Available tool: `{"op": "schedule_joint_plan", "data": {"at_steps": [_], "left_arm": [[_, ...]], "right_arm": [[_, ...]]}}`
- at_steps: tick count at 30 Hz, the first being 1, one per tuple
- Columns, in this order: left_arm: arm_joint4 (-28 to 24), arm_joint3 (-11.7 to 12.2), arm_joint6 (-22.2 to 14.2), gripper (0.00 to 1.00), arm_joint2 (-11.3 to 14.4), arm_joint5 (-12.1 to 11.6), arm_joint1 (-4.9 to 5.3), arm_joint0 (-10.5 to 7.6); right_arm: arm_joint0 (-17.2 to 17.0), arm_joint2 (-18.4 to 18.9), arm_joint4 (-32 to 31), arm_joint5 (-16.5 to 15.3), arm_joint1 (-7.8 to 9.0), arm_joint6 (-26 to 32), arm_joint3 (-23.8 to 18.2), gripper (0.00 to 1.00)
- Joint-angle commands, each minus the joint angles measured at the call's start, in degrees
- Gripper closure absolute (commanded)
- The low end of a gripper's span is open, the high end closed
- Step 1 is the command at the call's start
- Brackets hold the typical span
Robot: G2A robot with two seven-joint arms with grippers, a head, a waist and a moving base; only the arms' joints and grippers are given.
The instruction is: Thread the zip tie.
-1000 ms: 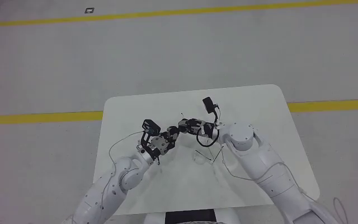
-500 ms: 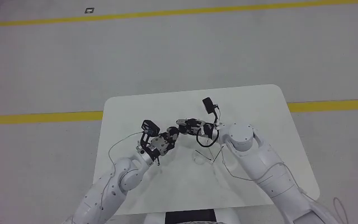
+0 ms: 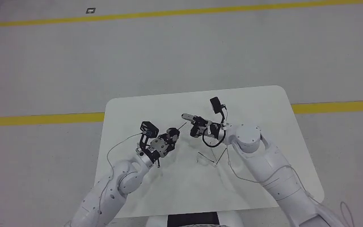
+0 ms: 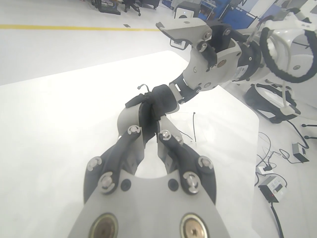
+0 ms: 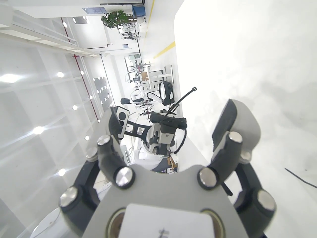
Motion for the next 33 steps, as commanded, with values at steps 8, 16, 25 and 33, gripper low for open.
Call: {"op": "schedule_joint_plan", "data": {"at_steps": [8,16,25,33], "left_arm": [[-3.6,-1.5,0.5,1.00,-1.1,0.0,0.51,0.72],[-8.8,-3.3,1.0,1.00,-1.8,0.0,1.63,1.50],[-11.9,-5.0,1.0,1.00,-1.0,0.0,3.05,1.59],[-13.4,-5.2,2.0,1.00,0.4,0.0,4.21,0.82]], "right_arm": [[-0.8,1.5,2.4,-1.4,0.17,-1.2,0.7,0.00],[-1.8,4.6,10.3,-6.7,0.40,2.3,3.9,0.00],[-1.9,4.6,10.4,-6.8,0.39,2.1,3.8,0.00],[-0.4,2.5,21.9,-14.9,-0.92,6.9,10.1,0.00]]}}
